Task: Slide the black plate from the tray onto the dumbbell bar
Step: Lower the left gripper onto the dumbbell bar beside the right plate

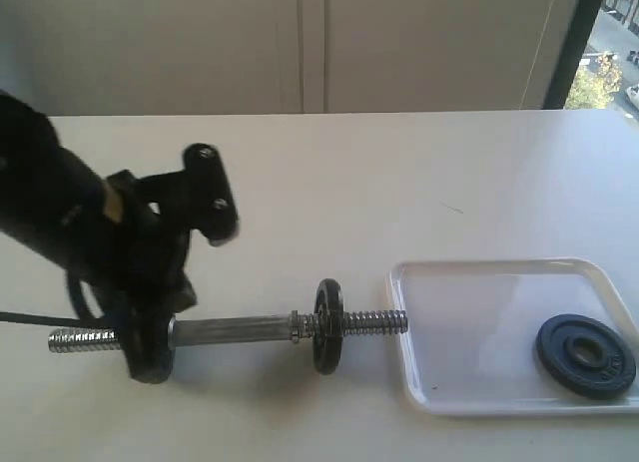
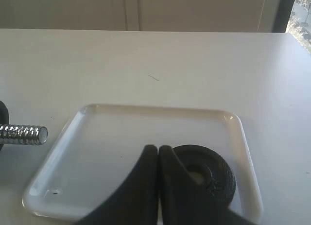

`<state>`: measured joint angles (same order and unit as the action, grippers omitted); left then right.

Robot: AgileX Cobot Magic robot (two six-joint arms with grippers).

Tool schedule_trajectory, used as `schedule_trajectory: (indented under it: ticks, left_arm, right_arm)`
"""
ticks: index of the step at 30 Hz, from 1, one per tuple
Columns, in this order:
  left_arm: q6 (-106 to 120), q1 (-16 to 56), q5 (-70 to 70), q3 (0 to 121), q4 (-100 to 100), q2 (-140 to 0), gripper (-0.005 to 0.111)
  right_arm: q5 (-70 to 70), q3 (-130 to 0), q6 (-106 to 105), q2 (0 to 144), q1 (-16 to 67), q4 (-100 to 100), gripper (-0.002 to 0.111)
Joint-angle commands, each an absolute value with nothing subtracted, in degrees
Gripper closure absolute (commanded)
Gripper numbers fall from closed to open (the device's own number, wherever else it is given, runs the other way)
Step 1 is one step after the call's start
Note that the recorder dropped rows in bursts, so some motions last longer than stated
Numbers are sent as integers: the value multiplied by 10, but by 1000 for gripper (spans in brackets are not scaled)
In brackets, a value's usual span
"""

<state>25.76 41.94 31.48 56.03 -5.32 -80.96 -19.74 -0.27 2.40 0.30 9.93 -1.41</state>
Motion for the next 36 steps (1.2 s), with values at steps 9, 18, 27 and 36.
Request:
schedule_trajectory:
  ticks: [9,18,27,36]
  left_arm:
    - [324,493,253,628,-59,-940,101]
    - [324,493,238,627,-67,-958,43]
    - [324,493,227,627,-74,-995,42]
    - [324,493,203,627,-82,-1018,42]
  right_arm:
    - [-192,0,24,0,102,-15,108]
    - [-192,0,24,0,102,-15,108]
    - [-192,0,24,0,102,-15,108]
    - [-192,0,24,0,102,-15,108]
